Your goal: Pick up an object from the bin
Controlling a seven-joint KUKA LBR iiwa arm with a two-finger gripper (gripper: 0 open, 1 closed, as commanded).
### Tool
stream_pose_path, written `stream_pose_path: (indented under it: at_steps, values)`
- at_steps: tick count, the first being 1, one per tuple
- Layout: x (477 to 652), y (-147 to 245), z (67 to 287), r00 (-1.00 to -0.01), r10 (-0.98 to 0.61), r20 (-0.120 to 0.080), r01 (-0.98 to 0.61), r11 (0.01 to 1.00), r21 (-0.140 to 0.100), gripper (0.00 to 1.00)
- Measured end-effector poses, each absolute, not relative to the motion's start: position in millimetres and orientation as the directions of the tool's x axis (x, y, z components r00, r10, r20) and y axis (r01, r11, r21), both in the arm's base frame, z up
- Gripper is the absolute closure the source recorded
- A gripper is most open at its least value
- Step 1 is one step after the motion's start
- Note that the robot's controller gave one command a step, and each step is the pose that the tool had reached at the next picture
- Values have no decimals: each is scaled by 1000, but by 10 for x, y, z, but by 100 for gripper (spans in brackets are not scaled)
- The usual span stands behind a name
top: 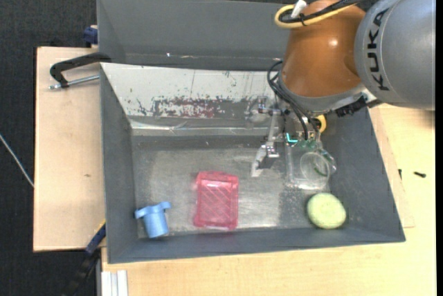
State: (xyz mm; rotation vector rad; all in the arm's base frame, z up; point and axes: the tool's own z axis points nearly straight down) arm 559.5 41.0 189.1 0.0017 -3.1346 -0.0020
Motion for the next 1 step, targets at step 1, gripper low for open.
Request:
stream_pose_path:
  at_steps: [1]
  values:
    - [5612, 409, 1932, -1000, 0, -1, 0, 1000, 2, 0]
